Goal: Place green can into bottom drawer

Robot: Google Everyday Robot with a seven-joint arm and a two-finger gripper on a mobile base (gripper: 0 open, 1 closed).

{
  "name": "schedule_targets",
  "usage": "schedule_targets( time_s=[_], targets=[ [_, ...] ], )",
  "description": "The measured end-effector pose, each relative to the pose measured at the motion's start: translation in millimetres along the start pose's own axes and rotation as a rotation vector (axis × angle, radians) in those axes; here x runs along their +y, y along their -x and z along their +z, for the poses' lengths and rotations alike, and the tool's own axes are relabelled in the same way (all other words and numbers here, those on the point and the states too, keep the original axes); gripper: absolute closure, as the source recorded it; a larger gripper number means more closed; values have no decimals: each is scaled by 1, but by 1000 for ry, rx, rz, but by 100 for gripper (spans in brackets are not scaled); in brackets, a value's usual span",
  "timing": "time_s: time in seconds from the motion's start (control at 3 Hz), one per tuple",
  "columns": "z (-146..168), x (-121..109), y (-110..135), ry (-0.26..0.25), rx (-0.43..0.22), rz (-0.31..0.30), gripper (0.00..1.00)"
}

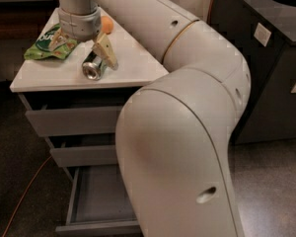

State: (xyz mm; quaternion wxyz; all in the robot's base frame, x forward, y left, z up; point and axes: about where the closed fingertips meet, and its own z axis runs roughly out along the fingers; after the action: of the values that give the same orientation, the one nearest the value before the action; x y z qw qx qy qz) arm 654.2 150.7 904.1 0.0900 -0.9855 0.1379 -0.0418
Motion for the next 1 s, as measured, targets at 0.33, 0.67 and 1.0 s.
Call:
schedule_targets(
  time_s=[0.33,0.67,1.0],
  targets=[
    [3,9,-21,7,19,23,0],
    [14,18,-48,21,33,48,0],
    [27,17,-70,24,42,54,0]
  ],
)
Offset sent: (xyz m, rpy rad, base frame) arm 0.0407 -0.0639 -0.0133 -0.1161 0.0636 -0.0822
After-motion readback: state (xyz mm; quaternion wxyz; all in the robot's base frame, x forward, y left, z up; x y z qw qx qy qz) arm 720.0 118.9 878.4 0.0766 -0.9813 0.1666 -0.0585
